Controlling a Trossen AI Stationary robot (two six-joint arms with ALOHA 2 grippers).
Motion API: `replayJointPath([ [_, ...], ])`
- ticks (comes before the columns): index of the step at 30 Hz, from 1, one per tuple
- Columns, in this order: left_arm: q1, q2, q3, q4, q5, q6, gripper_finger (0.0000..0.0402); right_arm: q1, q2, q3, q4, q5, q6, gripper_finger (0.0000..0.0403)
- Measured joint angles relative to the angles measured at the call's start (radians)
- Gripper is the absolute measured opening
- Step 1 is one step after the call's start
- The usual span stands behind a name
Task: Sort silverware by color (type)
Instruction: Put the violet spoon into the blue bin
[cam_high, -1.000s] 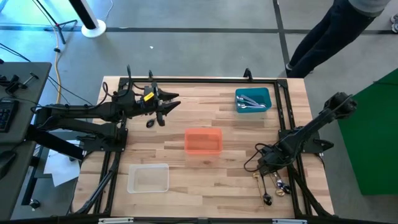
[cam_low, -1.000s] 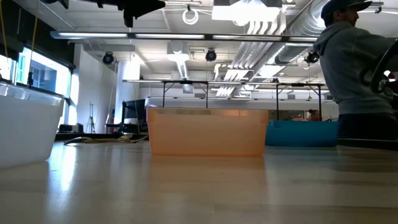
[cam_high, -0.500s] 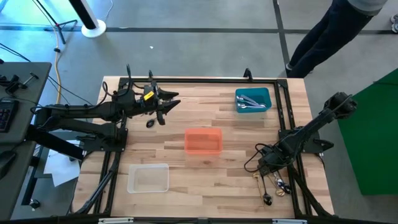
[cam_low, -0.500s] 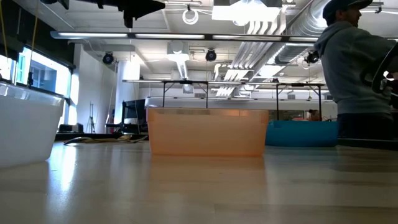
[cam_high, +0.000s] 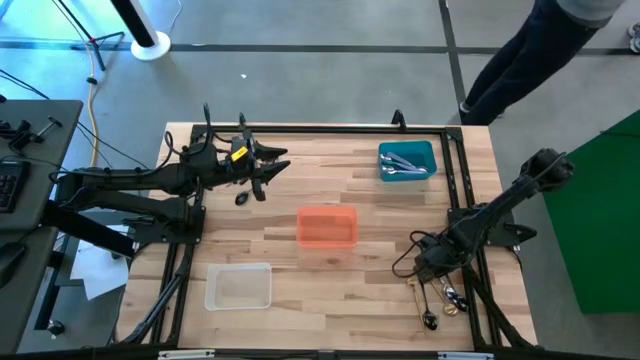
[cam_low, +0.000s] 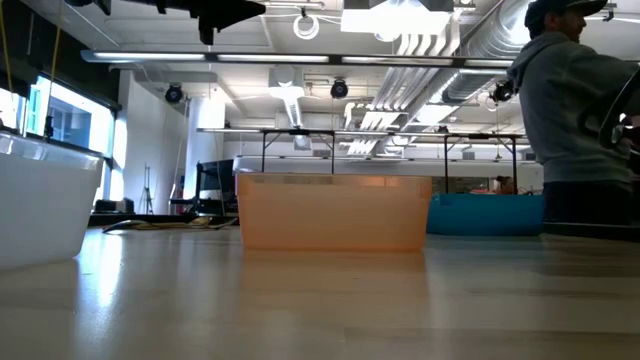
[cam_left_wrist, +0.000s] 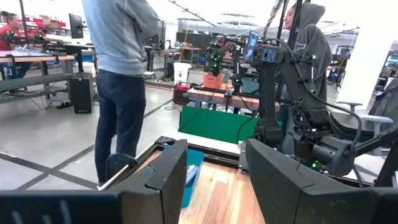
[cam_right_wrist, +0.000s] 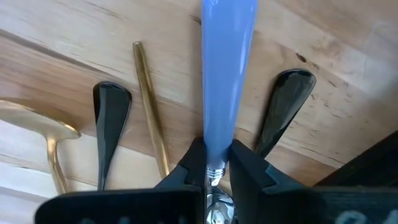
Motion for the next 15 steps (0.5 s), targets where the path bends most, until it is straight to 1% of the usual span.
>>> replayJointPath([
  [3,0.000,0.000,0.000,0.001,0.000,0.000,0.0156,-0.001,-0.004,0.028,-0.032,0.028,-0.018,0.0026],
  [9,0.000,0.000,0.000,0.008,0.000,0.000,0.0156,-0.001,-0.019,0.096,-0.124,0.027,-0.051,0.0026],
  [13,0.000,0.000,0.000,0.008,0.000,0.000,0.0156,-0.002,-0.036,0.162,-0.208,0.046,-0.097,0.0026],
  [15,0.000,0.000,0.000,0.008,0.000,-0.004,0.0156,-0.010,-0.051,0.202,-0.251,0.085,-0.114,0.0026],
])
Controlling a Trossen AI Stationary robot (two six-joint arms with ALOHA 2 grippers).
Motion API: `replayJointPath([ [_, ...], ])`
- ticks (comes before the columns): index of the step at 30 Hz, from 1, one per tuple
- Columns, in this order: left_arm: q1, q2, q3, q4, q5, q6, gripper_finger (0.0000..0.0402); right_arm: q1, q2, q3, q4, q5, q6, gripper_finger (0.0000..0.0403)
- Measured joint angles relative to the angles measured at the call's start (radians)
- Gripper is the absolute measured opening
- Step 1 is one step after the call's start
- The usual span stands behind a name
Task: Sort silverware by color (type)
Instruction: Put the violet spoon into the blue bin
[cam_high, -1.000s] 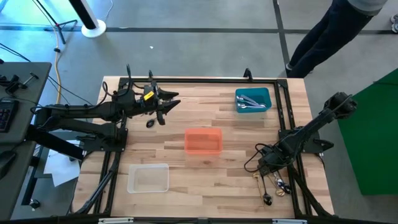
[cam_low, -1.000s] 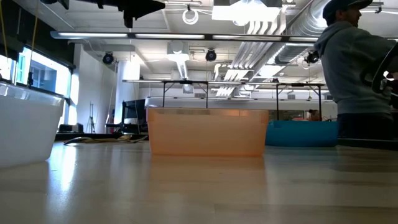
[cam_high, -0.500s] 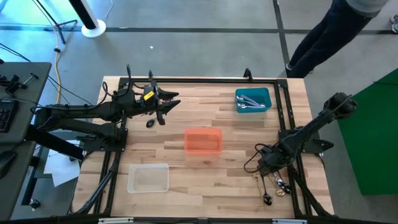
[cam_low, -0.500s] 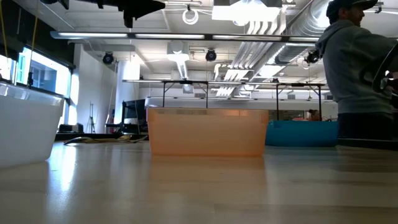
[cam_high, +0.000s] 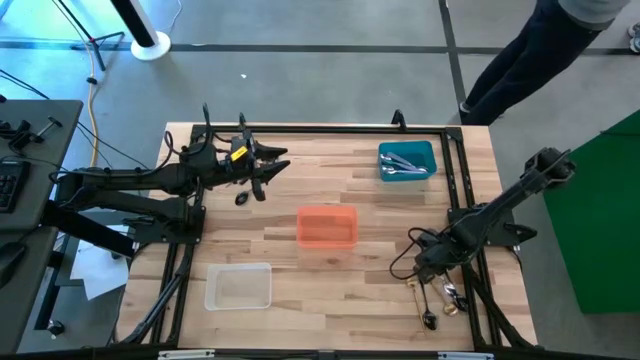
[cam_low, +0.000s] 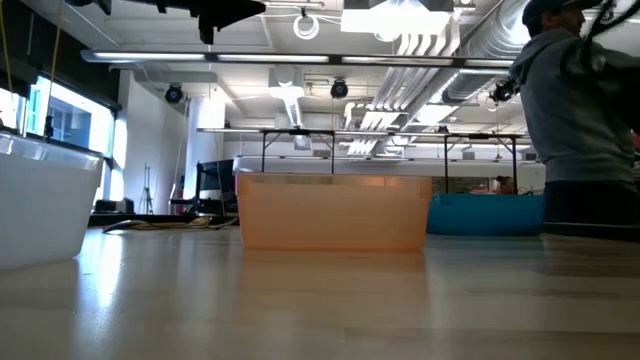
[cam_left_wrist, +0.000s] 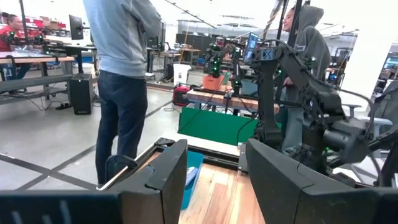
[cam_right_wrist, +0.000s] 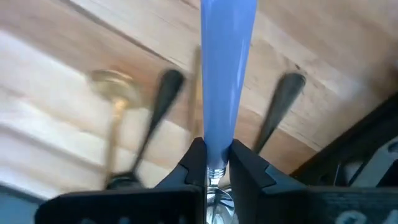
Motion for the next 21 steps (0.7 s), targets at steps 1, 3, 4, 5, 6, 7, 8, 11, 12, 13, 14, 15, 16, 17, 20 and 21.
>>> replayJointPath([
  [1,0.000,0.000,0.000,0.001,0.002,-0.003,0.0156,-0.006,-0.012,0.022,-0.021,0.022,-0.015,0.0026],
  [3,0.000,0.000,0.000,0.002,0.013,-0.004,0.0156,-0.027,-0.033,0.054,-0.055,0.070,-0.041,0.0026],
  [4,0.000,0.000,0.000,0.006,0.020,-0.004,0.0156,-0.040,-0.043,0.070,-0.063,0.100,-0.058,0.0026],
  [5,0.000,0.000,0.000,0.014,0.029,-0.006,0.0156,-0.055,-0.053,0.086,-0.063,0.135,-0.077,0.0026],
  [6,0.000,0.000,0.000,0.023,0.034,-0.013,0.0156,-0.072,-0.062,0.101,-0.056,0.174,-0.107,0.0026],
  [7,0.000,0.000,0.000,0.033,0.042,-0.027,0.0156,-0.089,-0.068,0.116,-0.046,0.215,-0.144,0.0026],
  [8,0.000,0.000,0.000,0.041,0.052,-0.039,0.0156,-0.110,-0.071,0.130,-0.037,0.254,-0.188,0.0026],
  [11,0.000,0.000,0.000,0.060,0.072,-0.072,0.0156,-0.185,-0.072,0.159,0.029,0.345,-0.339,0.0026],
  [12,0.000,0.000,0.000,0.061,0.082,-0.091,0.0156,-0.215,-0.072,0.159,0.066,0.364,-0.400,0.0026],
  [13,0.000,0.000,0.000,0.061,0.091,-0.115,0.0156,-0.247,-0.071,0.157,0.110,0.380,-0.454,0.0026],
  [14,0.000,0.000,0.000,0.059,0.102,-0.142,0.0156,-0.281,-0.071,0.152,0.164,0.395,-0.508,0.0026],
  [15,0.000,0.000,0.000,0.058,0.115,-0.169,0.0156,-0.317,-0.070,0.148,0.215,0.409,-0.562,0.0026],
  [16,0.000,0.000,0.000,0.059,0.132,-0.190,0.0156,-0.352,-0.066,0.144,0.270,0.419,-0.620,0.0026],
  [17,0.000,0.000,0.000,0.059,0.148,-0.211,0.0156,-0.387,-0.065,0.141,0.333,0.424,-0.687,0.0026],
  [20,-0.002,0.000,0.000,0.059,0.166,-0.252,0.0156,-0.488,-0.061,0.138,0.524,0.434,-0.867,0.0026],
  [21,-0.003,0.000,0.000,0.059,0.166,-0.265,0.0156,-0.520,-0.059,0.138,0.584,0.431,-0.911,0.0026],
])
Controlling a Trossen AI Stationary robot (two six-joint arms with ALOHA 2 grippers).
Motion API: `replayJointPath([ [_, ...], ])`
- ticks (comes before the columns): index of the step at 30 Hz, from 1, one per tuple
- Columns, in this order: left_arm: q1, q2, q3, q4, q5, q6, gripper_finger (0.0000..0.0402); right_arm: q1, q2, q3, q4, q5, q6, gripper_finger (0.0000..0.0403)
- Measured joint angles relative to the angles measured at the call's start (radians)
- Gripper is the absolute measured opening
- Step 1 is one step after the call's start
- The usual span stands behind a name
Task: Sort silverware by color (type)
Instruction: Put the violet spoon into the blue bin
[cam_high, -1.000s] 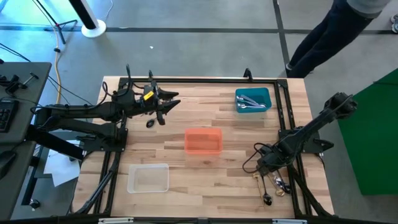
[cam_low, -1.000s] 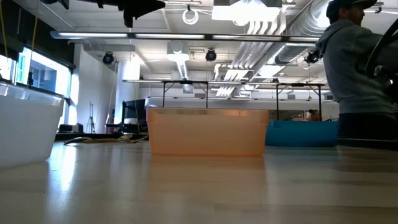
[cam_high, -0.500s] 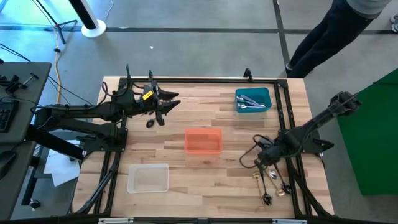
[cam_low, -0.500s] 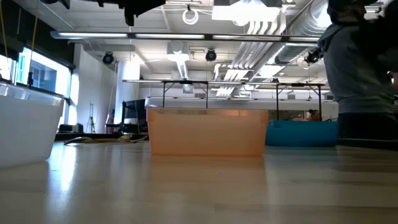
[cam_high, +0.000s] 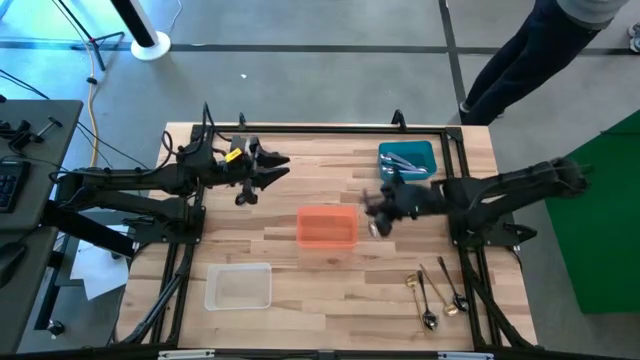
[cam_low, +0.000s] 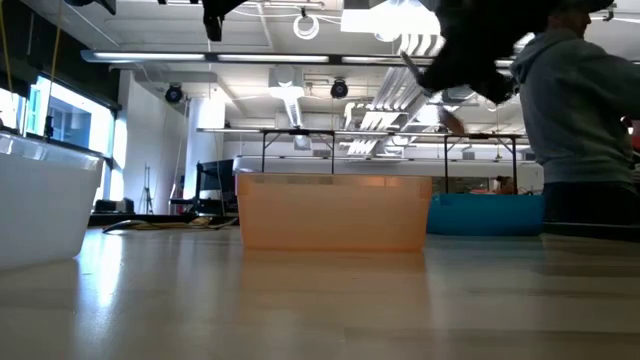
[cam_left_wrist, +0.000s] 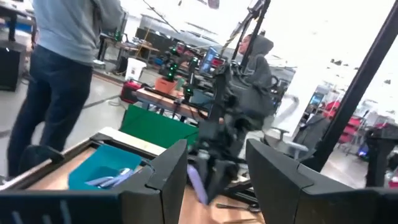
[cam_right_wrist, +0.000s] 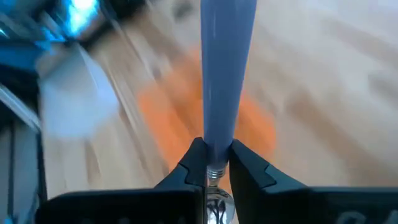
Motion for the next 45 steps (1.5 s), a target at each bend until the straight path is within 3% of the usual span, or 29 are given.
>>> replayJointPath([
  [6,0.000,0.000,0.000,0.014,0.026,-0.085,0.0156,-0.126,0.000,0.001,0.339,-0.066,-0.236,0.0026],
  [11,0.000,0.000,0.000,0.068,0.027,-0.130,0.0156,-0.153,0.016,0.105,0.302,-0.095,-0.430,0.0026],
  [17,0.000,0.021,0.071,0.035,0.058,0.006,0.0156,-0.174,0.046,0.253,0.243,-0.140,-0.564,0.0026],
  [24,0.000,0.076,0.160,-0.100,0.082,0.180,0.0156,-0.181,0.062,0.291,0.209,-0.159,-0.590,0.0026],
  [45,0.001,0.103,0.160,-0.106,0.089,0.190,0.0156,-0.176,0.066,0.290,0.191,-0.169,-0.563,0.0026],
])
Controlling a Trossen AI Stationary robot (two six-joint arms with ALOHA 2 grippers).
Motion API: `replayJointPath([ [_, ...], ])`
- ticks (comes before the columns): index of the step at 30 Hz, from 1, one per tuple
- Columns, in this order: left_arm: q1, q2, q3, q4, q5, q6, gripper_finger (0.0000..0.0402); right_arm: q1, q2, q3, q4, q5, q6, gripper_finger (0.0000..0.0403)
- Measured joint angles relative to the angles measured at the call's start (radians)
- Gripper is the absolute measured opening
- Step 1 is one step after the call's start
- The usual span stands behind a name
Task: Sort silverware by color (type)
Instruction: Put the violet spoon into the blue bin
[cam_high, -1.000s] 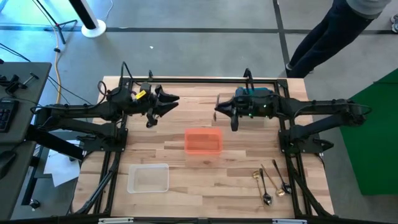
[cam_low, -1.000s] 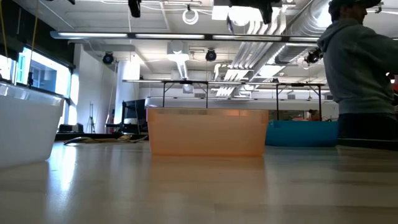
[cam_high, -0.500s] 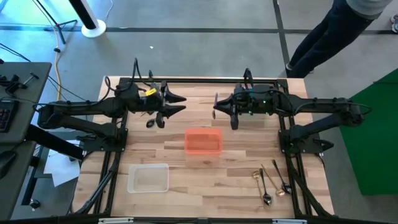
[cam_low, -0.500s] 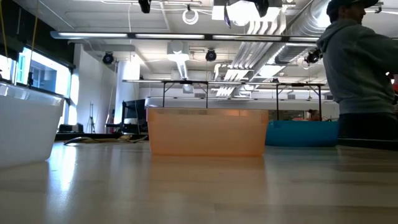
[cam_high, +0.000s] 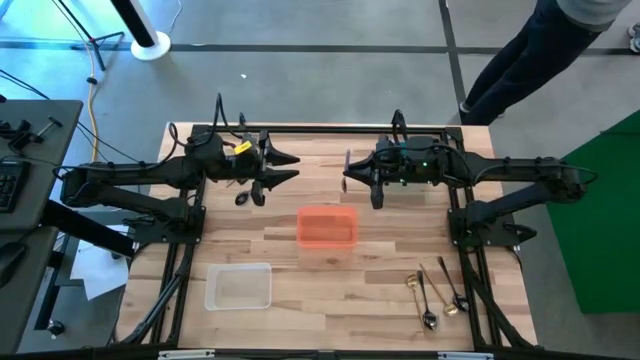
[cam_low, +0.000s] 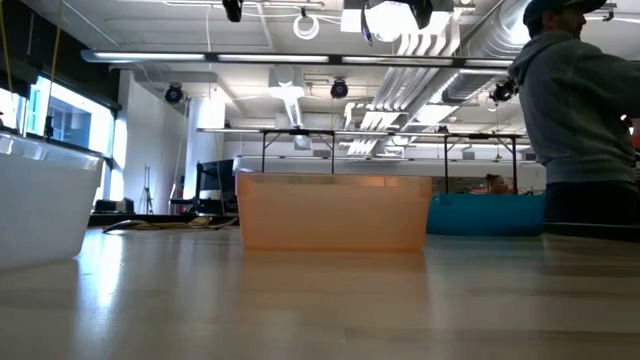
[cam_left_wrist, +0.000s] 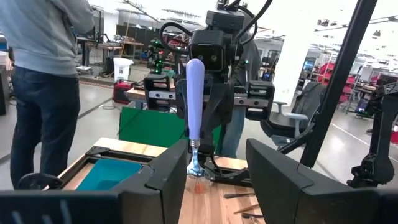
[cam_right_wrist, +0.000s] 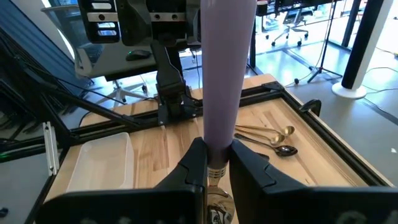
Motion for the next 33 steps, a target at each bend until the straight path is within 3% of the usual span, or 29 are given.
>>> replayJointPath([
  [11,0.000,0.000,0.000,0.000,0.000,0.000,0.0156,0.000,0.000,0.000,-0.001,0.000,0.000,0.0026],
  [17,0.000,0.000,0.000,0.000,-0.001,0.000,0.0156,-0.056,0.000,0.000,-0.103,0.000,-0.029,0.0026],
  [33,0.000,-0.001,0.000,-0.003,-0.001,-0.004,0.0156,-0.615,0.045,0.000,-0.686,-0.028,-0.270,0.0026],
])
